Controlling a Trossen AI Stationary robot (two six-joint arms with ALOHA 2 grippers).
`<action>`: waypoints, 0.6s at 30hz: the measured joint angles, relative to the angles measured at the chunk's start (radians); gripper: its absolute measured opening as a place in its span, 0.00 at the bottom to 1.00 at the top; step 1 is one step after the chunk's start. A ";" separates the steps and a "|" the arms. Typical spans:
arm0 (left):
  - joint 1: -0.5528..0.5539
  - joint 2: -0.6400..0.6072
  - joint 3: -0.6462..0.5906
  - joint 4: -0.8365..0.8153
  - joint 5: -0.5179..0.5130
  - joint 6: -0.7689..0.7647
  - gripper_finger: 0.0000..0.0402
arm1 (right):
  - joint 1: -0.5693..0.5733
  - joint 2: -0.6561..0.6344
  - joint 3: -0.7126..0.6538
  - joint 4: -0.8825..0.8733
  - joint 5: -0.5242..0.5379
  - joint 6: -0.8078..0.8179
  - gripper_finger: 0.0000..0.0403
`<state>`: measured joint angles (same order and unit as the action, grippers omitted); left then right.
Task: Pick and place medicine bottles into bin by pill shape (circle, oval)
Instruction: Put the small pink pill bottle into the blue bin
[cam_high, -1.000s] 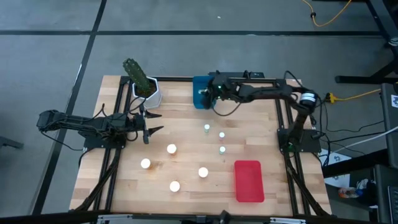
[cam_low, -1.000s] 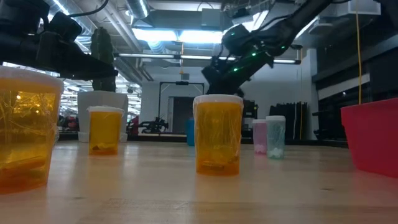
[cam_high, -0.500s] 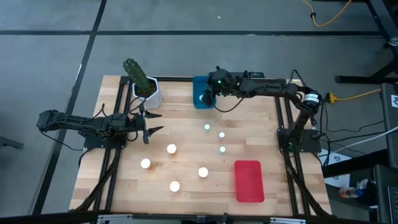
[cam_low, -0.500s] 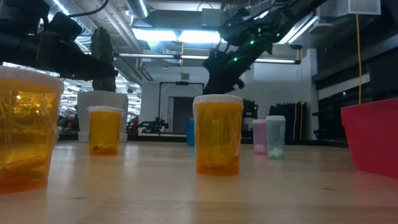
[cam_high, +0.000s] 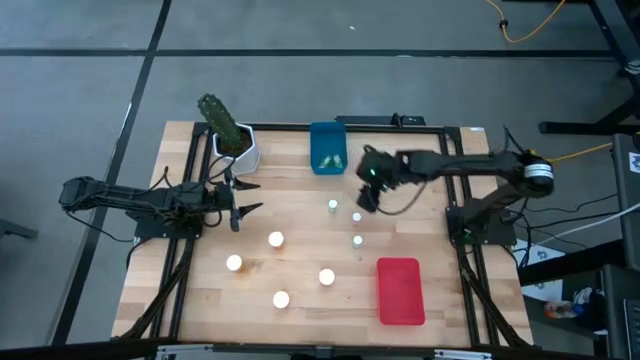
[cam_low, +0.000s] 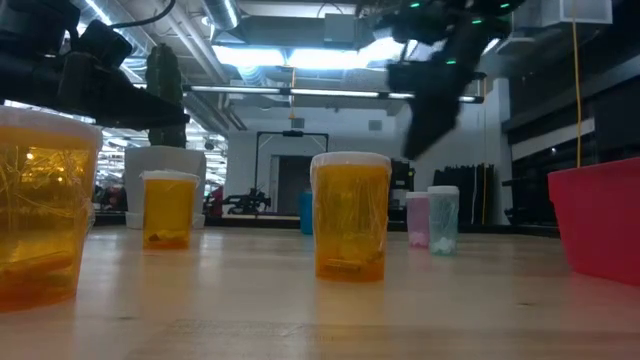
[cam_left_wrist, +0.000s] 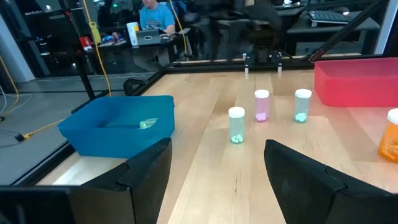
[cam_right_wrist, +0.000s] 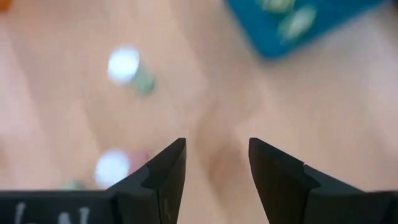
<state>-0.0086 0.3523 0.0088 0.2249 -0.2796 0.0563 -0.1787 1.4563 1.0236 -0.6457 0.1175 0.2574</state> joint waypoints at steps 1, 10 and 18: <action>0.000 0.000 0.000 0.000 0.000 0.000 0.62 | 0.023 -0.026 -0.036 -0.005 0.024 0.033 0.43; 0.000 0.000 0.000 0.000 -0.001 0.000 0.62 | 0.165 -0.202 -0.326 0.047 0.109 0.173 0.43; 0.000 0.000 0.000 0.001 -0.001 0.000 0.62 | 0.166 -0.208 -0.446 0.323 0.029 0.053 0.43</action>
<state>-0.0089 0.3523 0.0087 0.2254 -0.2802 0.0563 -0.0124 1.2480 0.5781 -0.3226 0.1469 0.3105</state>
